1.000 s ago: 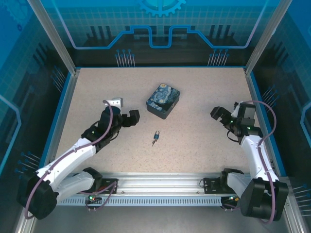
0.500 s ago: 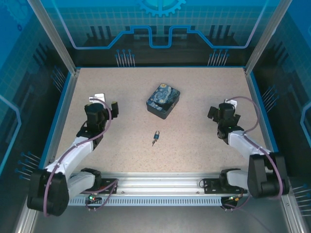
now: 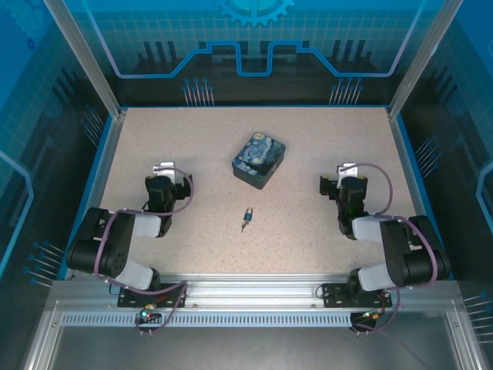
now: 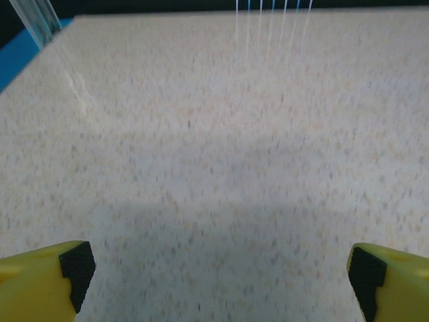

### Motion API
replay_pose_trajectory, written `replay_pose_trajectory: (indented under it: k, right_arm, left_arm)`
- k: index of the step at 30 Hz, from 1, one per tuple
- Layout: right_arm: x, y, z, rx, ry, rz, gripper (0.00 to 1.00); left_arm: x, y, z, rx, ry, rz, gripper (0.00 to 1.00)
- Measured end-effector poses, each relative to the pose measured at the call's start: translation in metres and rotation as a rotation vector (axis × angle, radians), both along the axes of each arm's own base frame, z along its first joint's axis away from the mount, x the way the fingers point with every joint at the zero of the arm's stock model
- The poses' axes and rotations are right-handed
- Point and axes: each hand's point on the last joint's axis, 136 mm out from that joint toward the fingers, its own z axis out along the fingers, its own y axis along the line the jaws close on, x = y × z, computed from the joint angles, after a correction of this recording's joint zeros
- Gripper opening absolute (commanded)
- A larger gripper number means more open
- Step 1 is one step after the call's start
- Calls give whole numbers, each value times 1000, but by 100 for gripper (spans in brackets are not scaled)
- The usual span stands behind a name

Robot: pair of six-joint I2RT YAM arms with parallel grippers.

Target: Unlock a padlock with a key

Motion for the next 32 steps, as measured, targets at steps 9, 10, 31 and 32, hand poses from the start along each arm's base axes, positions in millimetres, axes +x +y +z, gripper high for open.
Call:
replay_pose_trajectory:
  k: [9, 10, 31, 32]
  right_arm:
    - [20, 6, 9, 43, -20, 71, 100]
    - [20, 7, 9, 45, -22, 76, 100]
    - [21, 16, 7, 40, -6, 127, 100]
    - [21, 17, 7, 42, -5, 133, 100]
  left_arm:
    - [10, 6, 3, -75, -24, -45, 99]
    - [10, 6, 3, -82, -25, -50, 99]
    - [10, 0, 3, -97, -24, -81, 99]
    - [10, 0, 3, -97, -24, -81, 99]
